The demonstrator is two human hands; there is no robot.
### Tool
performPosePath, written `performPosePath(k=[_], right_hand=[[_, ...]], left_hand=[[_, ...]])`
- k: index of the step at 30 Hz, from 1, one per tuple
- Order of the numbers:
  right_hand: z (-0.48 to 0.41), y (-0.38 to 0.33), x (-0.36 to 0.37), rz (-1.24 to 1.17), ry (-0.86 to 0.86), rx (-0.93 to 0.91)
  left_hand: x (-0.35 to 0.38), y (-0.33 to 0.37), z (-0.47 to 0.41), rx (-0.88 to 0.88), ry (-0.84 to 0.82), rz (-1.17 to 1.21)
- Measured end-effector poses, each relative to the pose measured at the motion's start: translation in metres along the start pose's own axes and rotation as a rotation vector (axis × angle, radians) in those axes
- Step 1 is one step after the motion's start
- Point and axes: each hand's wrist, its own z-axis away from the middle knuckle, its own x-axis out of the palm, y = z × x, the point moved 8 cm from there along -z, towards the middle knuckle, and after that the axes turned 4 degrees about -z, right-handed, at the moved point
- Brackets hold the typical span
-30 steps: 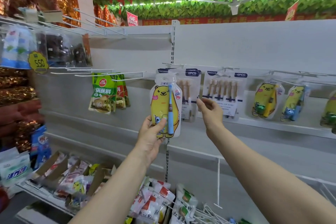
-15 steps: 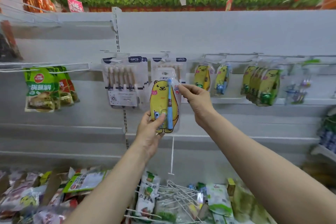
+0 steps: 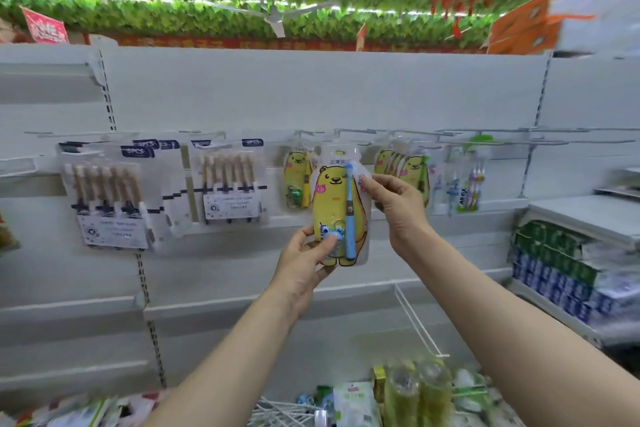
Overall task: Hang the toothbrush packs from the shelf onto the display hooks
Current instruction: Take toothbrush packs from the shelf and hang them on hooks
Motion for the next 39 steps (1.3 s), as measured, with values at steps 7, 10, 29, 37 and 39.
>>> performPosePath(k=[7, 10, 29, 37, 39], right_hand=[[-0.029, 0.009, -0.04, -0.016, 0.051, 0.022], [-0.037, 0.01, -0.045, -0.031, 0.053, 0.03], [-0.071, 0.016, -0.043, -0.169, 0.024, 0.001], [-0.076, 0.024, -0.04, -0.215, 0.039, -0.016], [-0.077, 0.023, -0.037, -0.223, 0.041, -0.023]], left_hand=[[0.031, -0.016, -0.034, -0.025, 0.009, -0.064], [0.038, -0.021, -0.044, -0.021, 0.016, -0.058], [0.045, -0.02, -0.079, 0.124, 0.03, -0.073], [0.043, -0.026, -0.085, 0.143, 0.002, -0.097], [0.043, -0.026, -0.086, 0.152, -0.001, -0.098]])
